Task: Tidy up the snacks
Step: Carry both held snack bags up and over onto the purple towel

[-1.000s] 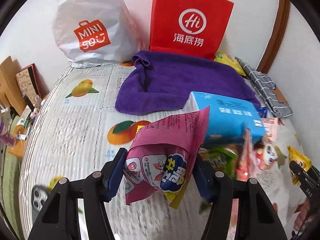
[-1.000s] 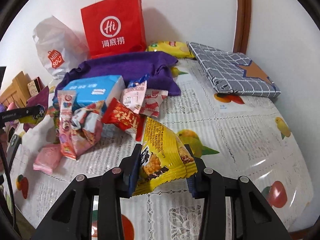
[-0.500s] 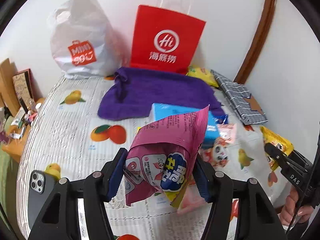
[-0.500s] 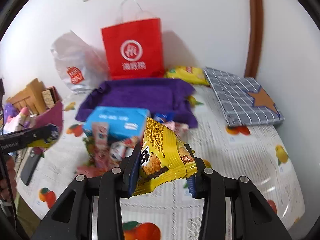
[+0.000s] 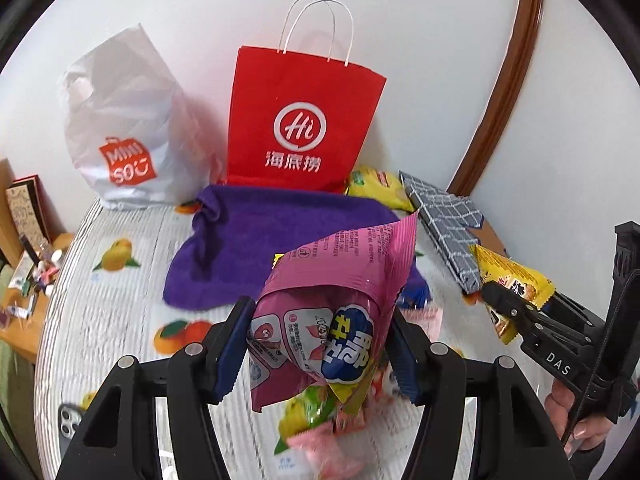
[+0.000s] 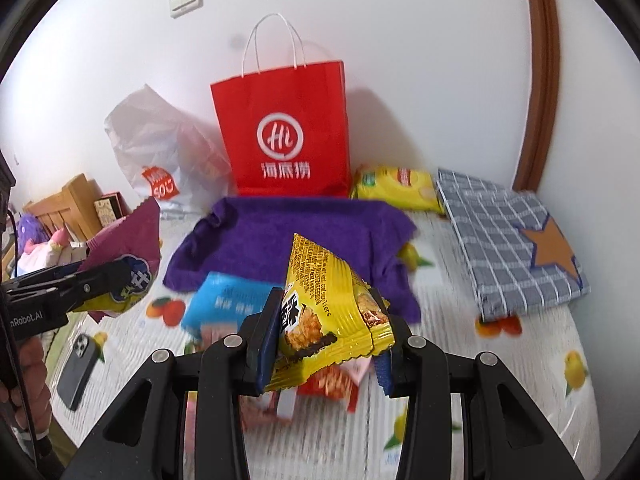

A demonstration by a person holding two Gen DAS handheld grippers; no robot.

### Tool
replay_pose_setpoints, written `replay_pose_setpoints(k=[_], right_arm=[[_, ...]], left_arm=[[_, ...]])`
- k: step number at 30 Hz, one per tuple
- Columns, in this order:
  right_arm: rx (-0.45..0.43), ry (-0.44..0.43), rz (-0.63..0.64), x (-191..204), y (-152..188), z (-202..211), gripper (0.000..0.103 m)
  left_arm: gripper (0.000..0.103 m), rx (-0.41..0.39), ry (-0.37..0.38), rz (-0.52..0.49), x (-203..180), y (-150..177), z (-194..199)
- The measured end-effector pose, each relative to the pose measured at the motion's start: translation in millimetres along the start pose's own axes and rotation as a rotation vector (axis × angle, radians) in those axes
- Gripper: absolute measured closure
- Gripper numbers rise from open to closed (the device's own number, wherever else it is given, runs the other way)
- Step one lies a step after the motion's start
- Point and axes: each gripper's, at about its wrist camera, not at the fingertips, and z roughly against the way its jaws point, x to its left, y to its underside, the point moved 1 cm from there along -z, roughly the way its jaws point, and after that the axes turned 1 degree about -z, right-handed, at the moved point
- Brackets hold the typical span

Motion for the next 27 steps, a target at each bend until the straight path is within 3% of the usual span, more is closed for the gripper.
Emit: replay_pose_setpoints(k=[17, 27], right_arm=[[0.014, -0.012, -0.005, 0, -88, -100, 0.063], [0.006, 0.009, -0.028, -10, -127, -148, 0.063]], left_arm=[[0.043, -0.001, -0.075, 0.054, 41, -83, -71], [0.043, 0.024, -0.063, 0.070, 52, -123, -122]])
